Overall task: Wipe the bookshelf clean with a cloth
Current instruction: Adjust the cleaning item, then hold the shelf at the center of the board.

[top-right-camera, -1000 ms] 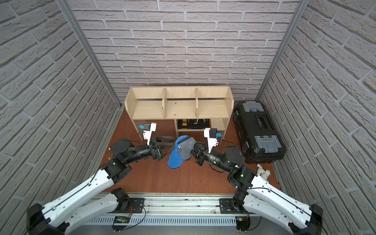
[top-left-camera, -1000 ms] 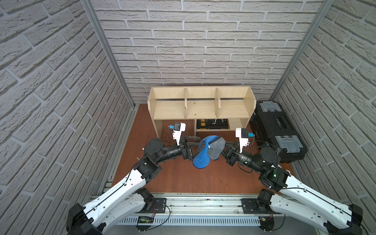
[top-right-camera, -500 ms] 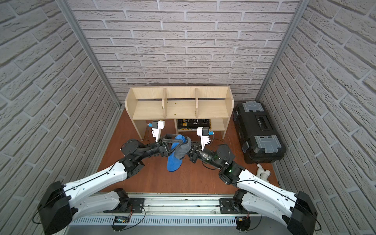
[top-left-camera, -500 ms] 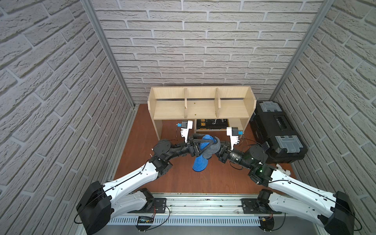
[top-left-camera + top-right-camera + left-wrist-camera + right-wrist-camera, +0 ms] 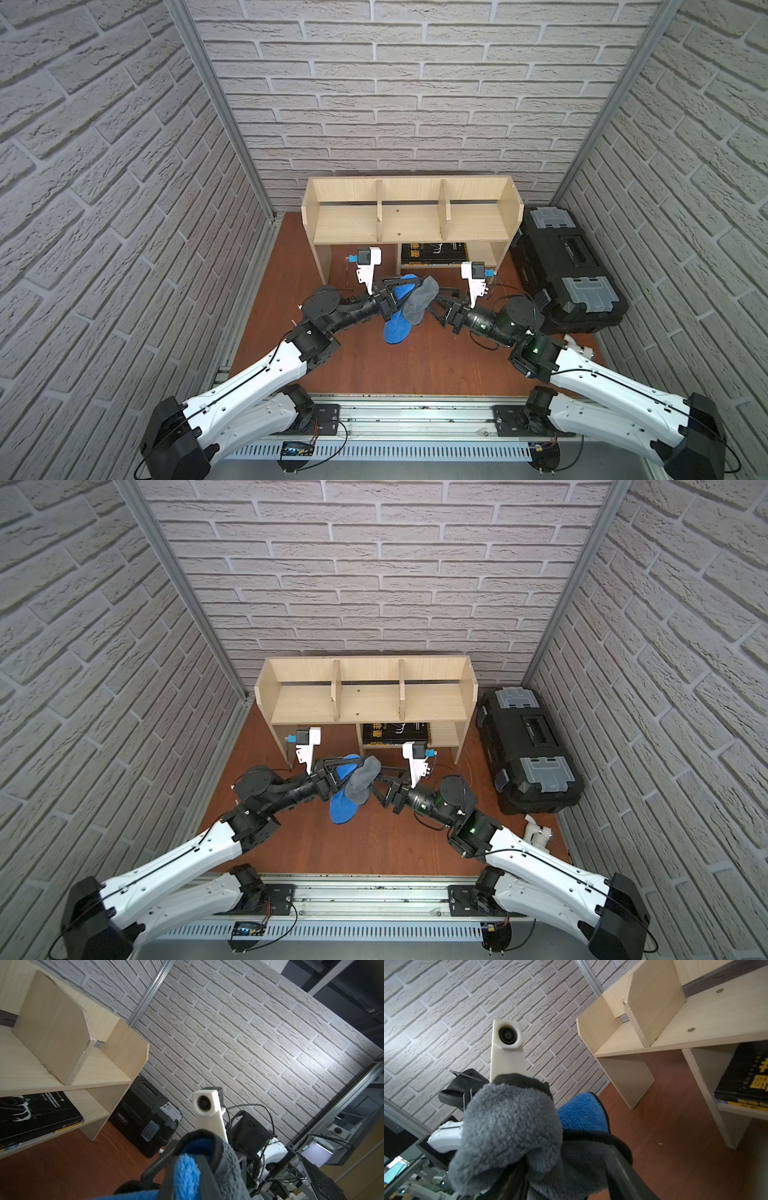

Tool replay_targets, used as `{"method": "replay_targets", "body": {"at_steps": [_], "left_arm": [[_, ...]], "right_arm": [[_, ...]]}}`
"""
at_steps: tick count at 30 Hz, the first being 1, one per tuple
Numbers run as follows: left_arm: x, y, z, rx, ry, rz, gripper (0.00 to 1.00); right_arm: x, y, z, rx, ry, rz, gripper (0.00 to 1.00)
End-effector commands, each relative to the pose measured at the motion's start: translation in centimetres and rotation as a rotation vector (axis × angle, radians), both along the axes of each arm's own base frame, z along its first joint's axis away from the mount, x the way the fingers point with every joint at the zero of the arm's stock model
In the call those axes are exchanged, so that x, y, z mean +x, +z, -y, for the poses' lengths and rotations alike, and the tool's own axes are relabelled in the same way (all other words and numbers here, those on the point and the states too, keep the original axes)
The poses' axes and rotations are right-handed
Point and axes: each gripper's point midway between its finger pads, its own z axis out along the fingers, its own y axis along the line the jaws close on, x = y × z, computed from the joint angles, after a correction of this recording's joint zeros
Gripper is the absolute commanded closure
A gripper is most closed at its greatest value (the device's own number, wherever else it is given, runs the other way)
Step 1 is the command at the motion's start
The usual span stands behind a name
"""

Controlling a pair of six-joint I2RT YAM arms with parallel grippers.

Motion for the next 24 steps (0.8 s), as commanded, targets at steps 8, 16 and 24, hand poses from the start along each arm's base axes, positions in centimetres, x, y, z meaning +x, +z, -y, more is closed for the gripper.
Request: {"method": "replay_targets", "body": {"at_steps": [8,16,24], "left_arm": [[5.6,-4.7,-9.7,0.483,0.632,-0.057,1.00],[8.1,-10.9,-18.3,0.672,0.958,-0.206,1.00],[11.2,-9.5,-24.5,0.700,1.215,-0.224,1.00]], "right_arm": [[4.3,-1.1,14.9,-0.564,-0.716,-0.094,0.09],[12.5,3.3,23.6,-0.765,-0.943,-0.267,0.18],[17.9,2.0,25.7,-0.750,-0.945,-0.340,0.26]]}}
